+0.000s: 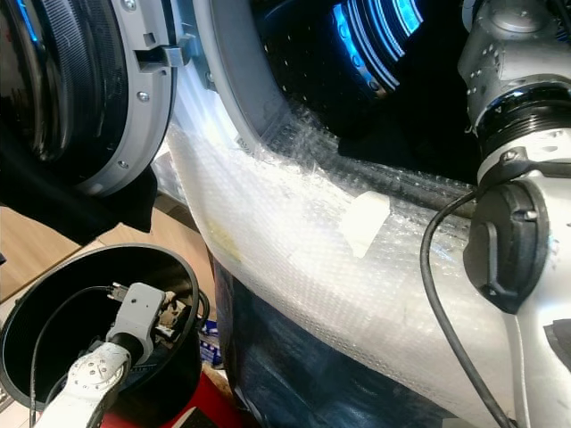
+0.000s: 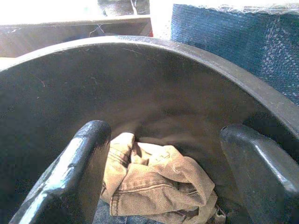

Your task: Clothes washing

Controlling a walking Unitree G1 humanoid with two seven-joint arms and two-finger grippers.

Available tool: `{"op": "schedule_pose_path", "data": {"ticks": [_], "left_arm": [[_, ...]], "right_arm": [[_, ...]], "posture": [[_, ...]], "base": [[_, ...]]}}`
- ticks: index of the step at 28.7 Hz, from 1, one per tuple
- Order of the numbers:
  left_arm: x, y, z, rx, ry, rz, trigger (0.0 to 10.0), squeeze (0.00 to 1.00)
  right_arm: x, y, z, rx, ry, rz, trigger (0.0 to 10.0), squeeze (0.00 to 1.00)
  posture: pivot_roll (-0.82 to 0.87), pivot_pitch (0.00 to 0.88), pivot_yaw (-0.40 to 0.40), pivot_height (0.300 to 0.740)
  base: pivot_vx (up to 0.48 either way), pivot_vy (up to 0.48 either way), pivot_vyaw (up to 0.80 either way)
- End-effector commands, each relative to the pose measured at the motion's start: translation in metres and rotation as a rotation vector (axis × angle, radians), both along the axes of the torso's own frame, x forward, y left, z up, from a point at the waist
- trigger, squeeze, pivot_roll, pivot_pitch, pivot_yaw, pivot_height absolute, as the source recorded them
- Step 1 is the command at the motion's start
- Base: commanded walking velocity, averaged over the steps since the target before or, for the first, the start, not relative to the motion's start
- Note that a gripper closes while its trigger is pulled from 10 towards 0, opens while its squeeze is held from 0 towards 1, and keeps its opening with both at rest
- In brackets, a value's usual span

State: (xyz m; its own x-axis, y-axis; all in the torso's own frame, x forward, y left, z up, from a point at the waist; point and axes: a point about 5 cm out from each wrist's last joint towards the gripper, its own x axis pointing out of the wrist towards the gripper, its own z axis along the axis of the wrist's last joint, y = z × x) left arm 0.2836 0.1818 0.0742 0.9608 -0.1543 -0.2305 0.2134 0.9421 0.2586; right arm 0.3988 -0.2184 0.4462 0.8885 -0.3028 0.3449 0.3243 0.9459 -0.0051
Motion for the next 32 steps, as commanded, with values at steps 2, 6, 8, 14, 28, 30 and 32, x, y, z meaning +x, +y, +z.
{"op": "schedule_pose_path", "data": {"ticks": [2,6,8,14,28,30,32], "left_arm": [[-0.001,-0.003,-0.001,0.007,0.012,-0.021,10.0,0.00],[-0.001,-0.003,-0.001,0.007,0.012,-0.021,10.0,0.00],[-0.001,-0.003,-0.001,0.007,0.012,-0.021,10.0,0.00],[0.003,-0.010,0.002,-0.006,0.011,-0.048,10.0,0.00],[0.002,-0.011,0.001,-0.012,0.015,-0.048,10.0,0.00],[0.002,-0.011,0.001,-0.014,0.017,-0.046,10.0,0.00],[0.002,-0.010,0.002,-0.015,0.018,-0.045,10.0,0.00]], "right_arm": [[-0.004,-0.001,0.011,-0.002,-0.042,-0.005,10.0,1.00],[-0.004,-0.001,0.011,-0.002,-0.042,-0.005,10.0,1.00],[-0.004,-0.001,0.011,-0.002,-0.042,-0.005,10.0,1.00],[-0.013,-0.002,0.031,-0.087,-0.075,0.025,10.0,1.00],[-0.019,-0.008,0.040,-0.009,-0.118,0.047,10.0,0.00],[-0.019,-0.010,0.038,0.005,-0.116,0.050,10.0,0.00],[-0.018,-0.010,0.036,0.032,-0.115,0.066,10.0,0.00]], "posture": [[-0.03,0.045,-0.012,0.740],[-0.03,0.045,-0.012,0.740],[-0.03,0.045,-0.012,0.740],[-0.05,0.063,0.006,0.740],[-0.05,0.068,0.002,0.740],[-0.04,0.070,0.002,0.740],[-0.05,0.073,0.005,0.740]], "base": [[0.000,0.000,0.00],[0.000,0.000,0.00],[0.000,0.000,0.00],[0.000,0.000,0.00],[0.000,0.000,0.00],[0.000,0.000,0.00],[0.000,0.000,0.00]]}}
